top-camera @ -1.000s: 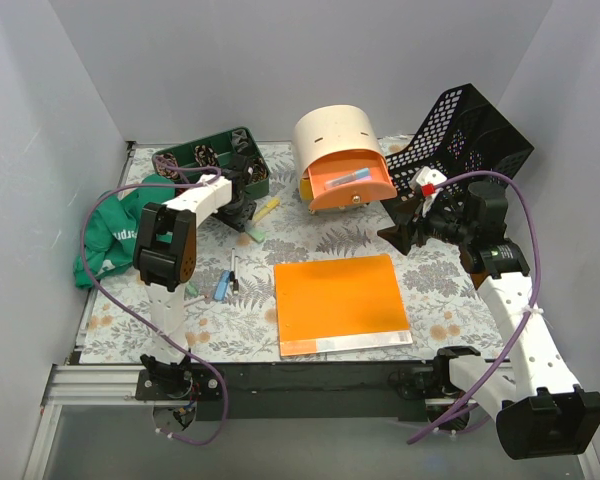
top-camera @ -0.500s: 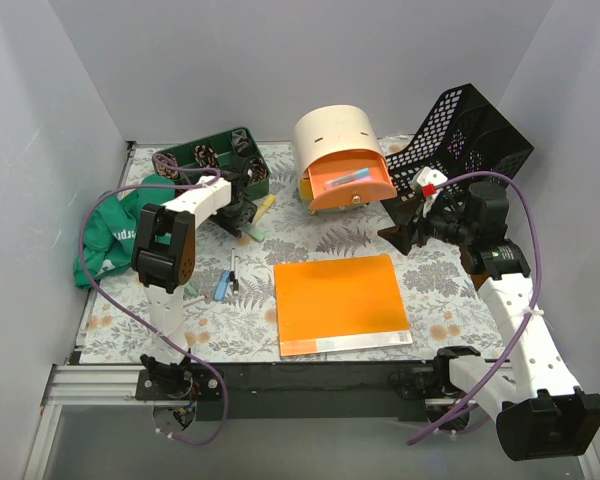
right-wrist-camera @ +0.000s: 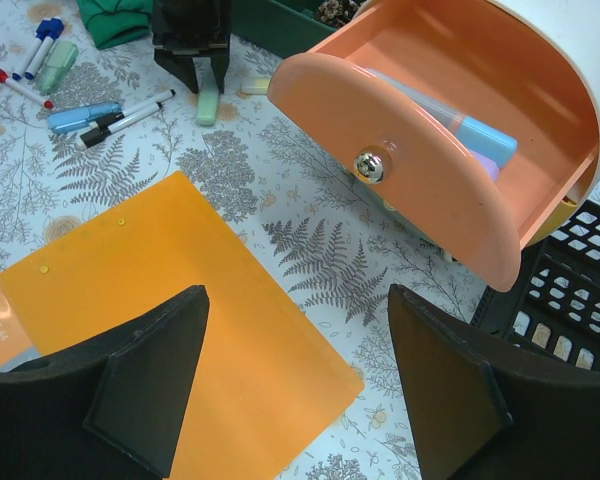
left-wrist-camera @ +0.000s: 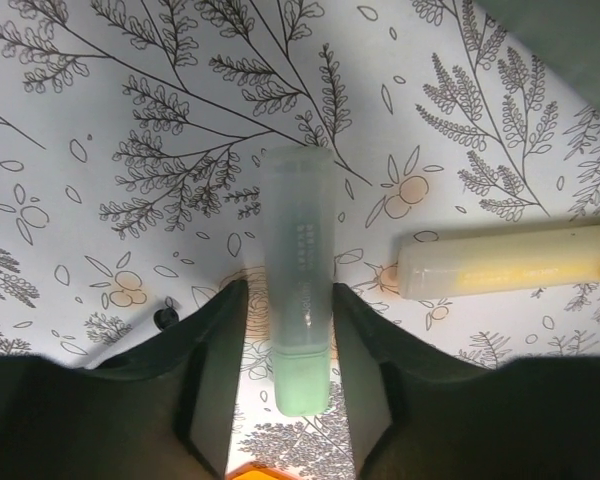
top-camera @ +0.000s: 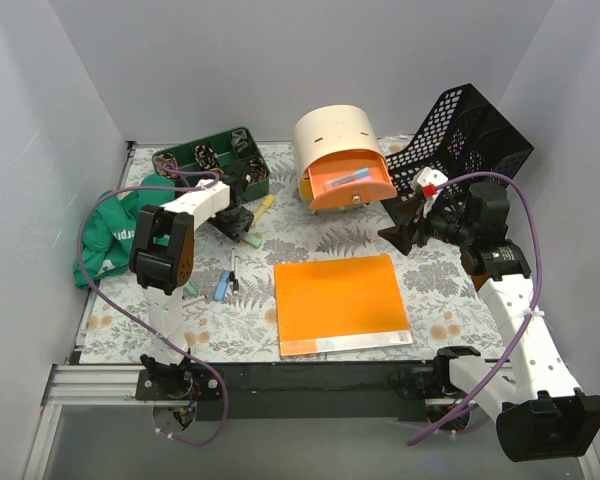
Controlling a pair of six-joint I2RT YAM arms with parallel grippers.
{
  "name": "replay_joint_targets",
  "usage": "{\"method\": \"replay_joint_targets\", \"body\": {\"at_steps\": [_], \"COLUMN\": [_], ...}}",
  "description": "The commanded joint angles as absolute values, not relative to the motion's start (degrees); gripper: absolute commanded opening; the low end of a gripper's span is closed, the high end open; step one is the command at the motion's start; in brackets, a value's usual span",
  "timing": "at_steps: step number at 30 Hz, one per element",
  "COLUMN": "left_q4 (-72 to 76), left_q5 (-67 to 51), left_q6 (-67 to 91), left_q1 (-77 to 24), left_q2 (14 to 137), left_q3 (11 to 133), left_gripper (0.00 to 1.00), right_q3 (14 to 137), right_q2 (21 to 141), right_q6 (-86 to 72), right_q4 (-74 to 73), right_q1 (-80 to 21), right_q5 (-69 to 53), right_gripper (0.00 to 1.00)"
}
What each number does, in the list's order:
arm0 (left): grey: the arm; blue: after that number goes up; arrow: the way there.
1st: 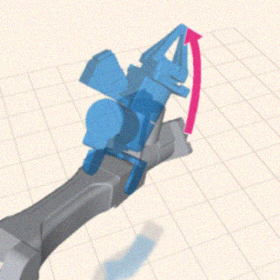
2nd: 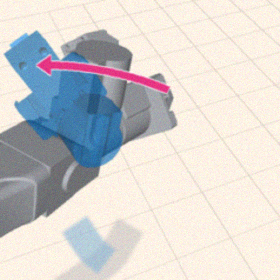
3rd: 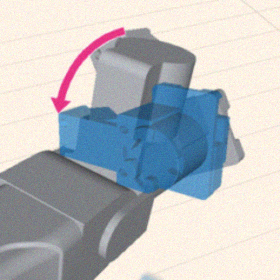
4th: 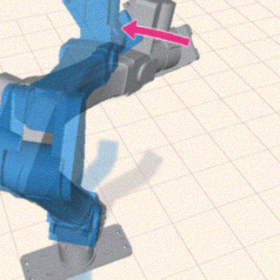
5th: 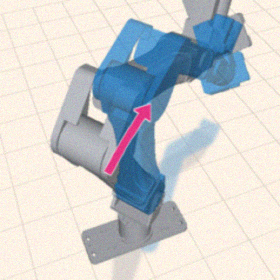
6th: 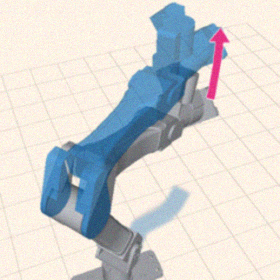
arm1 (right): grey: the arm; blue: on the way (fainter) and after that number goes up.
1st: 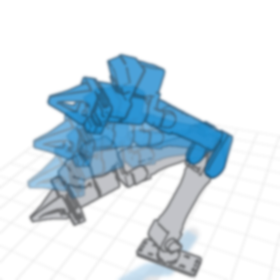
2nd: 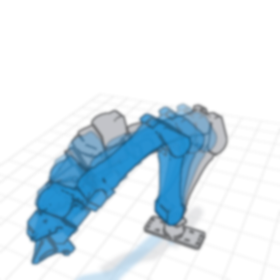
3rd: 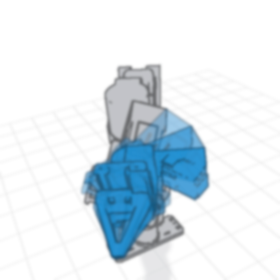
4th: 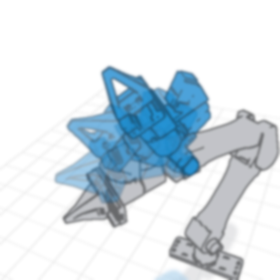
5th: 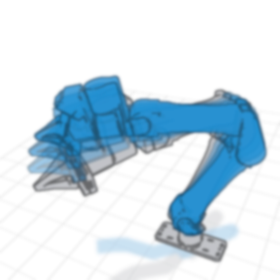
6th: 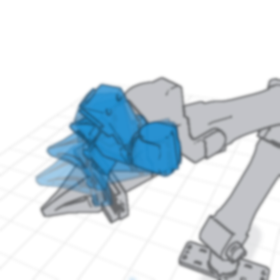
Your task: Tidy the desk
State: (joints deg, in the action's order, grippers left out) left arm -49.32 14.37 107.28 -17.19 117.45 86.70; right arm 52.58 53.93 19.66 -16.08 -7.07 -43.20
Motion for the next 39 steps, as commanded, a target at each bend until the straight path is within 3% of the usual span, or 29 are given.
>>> {"method": "replay_joint_targets", "body": {"at_steps": [1,7,11,23,28,39], "left_q4": [-50.28,-47.91,-43.61,-9.33,-7.21,-6.94], "left_q5": [14.94,13.28,11.34,-10.70,-25.54,-26.02], "left_q6": [105.03,101.34,96.70,66.91,53.63,33.93], "left_q1": [-16.87,-16.87,-16.87,-17.14,-18.28,-31.11], "left_q2": [114.44,111.98,107.15,77.18,78.39,94.01], "left_q3": [84.82,83.67,81.31,63.28,71.53,92.97], "left_gripper": [0.31,0.06,0.00,0.00,0.00,0.01], "right_q3": [52.47,52.56,52.47,52.56,52.47,52.38], "right_q2": [52.65,52.56,52.47,52.56,52.47,52.73], "right_q6": [19.60,19.69,19.78,20.65,21.01,21.27], "right_q4": [-13.97,-13.98,-13.97,-14.15,-14.15,-14.24], "right_q1": [-6.68,-6.77,-6.77,-6.33,-5.80,-5.19], "right_q5": [-43.15,-42.80,-42.63,-41.13,-40.43,-40.69], "right_gripper": [0.81,0.81,0.81,0.81,0.81,0.81]}}
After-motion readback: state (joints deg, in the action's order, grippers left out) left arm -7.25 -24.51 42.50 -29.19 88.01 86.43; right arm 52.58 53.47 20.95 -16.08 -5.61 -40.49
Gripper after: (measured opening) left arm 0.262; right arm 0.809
